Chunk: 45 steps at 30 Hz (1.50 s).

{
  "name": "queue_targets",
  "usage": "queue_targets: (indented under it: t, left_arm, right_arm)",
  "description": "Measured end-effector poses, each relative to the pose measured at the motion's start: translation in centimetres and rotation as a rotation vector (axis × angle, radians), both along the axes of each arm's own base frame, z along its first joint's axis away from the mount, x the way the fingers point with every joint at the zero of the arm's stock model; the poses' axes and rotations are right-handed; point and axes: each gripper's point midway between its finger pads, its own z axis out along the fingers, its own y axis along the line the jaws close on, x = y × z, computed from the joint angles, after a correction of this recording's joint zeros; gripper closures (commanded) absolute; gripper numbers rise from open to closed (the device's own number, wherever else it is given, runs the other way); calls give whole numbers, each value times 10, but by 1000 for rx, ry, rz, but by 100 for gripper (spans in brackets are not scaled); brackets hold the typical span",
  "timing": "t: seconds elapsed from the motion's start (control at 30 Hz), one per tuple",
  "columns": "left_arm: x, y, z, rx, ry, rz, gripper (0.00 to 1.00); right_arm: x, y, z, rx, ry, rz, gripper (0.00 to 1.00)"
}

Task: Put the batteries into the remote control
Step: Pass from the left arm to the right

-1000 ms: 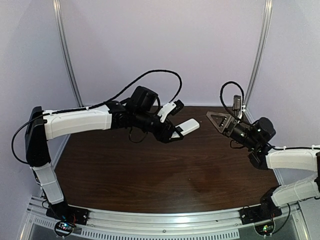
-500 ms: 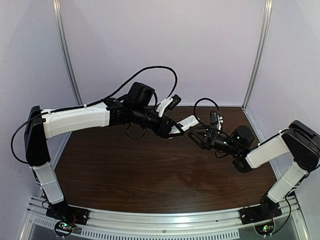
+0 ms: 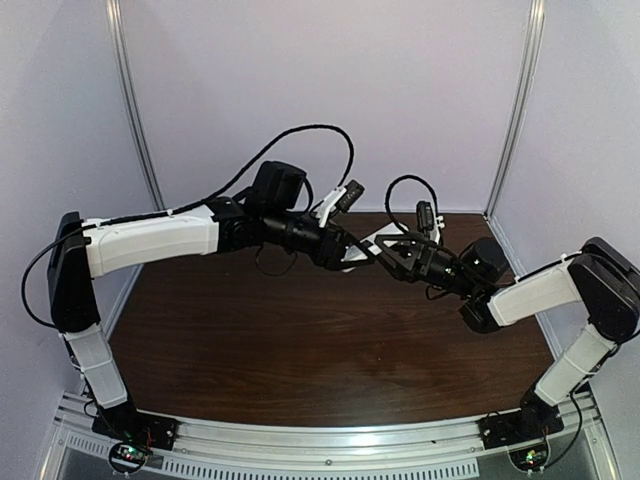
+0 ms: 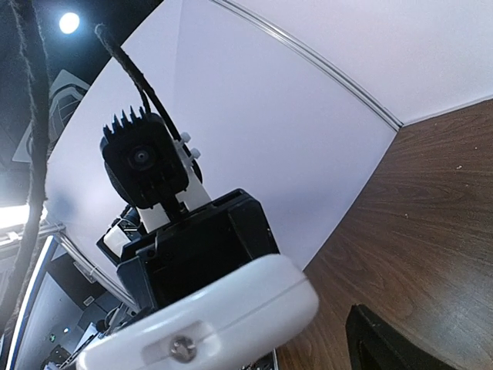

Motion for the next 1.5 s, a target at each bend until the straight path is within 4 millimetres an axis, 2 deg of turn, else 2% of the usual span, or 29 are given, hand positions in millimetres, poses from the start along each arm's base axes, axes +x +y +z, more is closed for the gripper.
queue_targets:
  t: [0.23,0.33,0.53,0.67,0.97,1.23,1.37,1.5]
  left_arm:
    - [-5,0,7,-28,10,-19,71]
    - [-7,0,8,-38,20,-24,71]
    - [-5,0,8,-49,35,-16,69]
    - [-5,1,8,-53,35,-13,61]
    - [-5,7,14,-63,19,2,4]
    - [8,24,38,-93,-34,61,2]
    - [15,36,38,-86,-46,106,3]
    - [29,59,34,-69,-55,186,2]
  right_arm:
    - [-1,2,19,29,-37,16,37]
    - [-4,2,26,39,-51,24,43]
    - [-4,5,27,36,-53,27,56]
    - [-4,5,28,35,-52,28,65]
    - [-3,6,28,49,-16,39,79]
    - [10,4,7,49,122,49,86]
    - [8,1,0,33,131,43,87]
    - [4,-1,-2,-45,121,21,87]
